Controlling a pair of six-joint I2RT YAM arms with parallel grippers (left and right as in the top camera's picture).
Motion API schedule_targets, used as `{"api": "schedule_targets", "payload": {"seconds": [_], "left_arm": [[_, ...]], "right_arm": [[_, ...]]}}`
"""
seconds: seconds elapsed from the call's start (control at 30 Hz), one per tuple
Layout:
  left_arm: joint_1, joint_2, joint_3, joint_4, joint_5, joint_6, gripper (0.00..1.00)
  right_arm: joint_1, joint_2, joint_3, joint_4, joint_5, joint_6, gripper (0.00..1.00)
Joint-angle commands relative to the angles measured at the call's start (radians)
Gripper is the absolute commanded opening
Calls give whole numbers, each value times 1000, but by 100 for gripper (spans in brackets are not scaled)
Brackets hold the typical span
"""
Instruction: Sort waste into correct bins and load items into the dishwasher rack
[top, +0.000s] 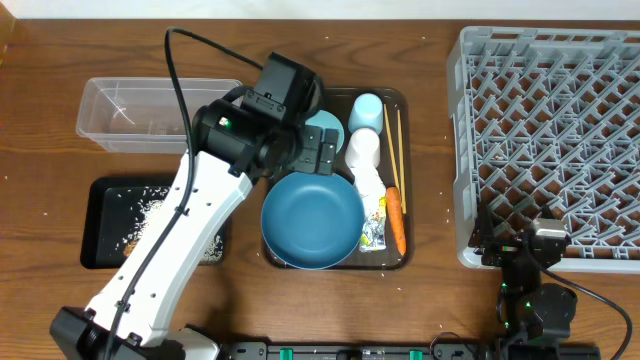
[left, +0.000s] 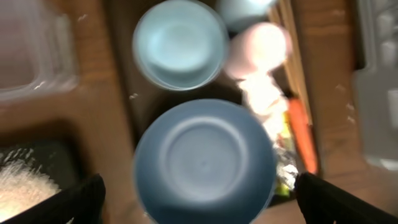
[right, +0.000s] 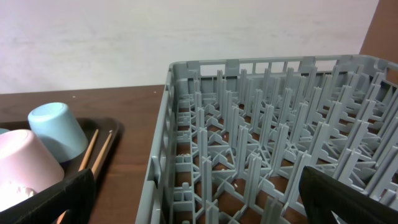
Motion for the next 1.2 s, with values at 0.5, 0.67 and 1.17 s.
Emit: {"api": "schedule_targets", "payload": {"seconds": [0.5, 0.67, 1.17], "left_arm": [[649, -42, 13, -106, -185, -426, 98], [687, -42, 13, -106, -185, -426, 98], [687, -42, 13, -106, -186, -426, 98]], "right_arm": [[-10, -5, -2, -2, 3, -2, 99], [-10, -5, -2, 163, -101, 184, 99], [-10, -5, 16, 605, -367, 690, 99]]}}
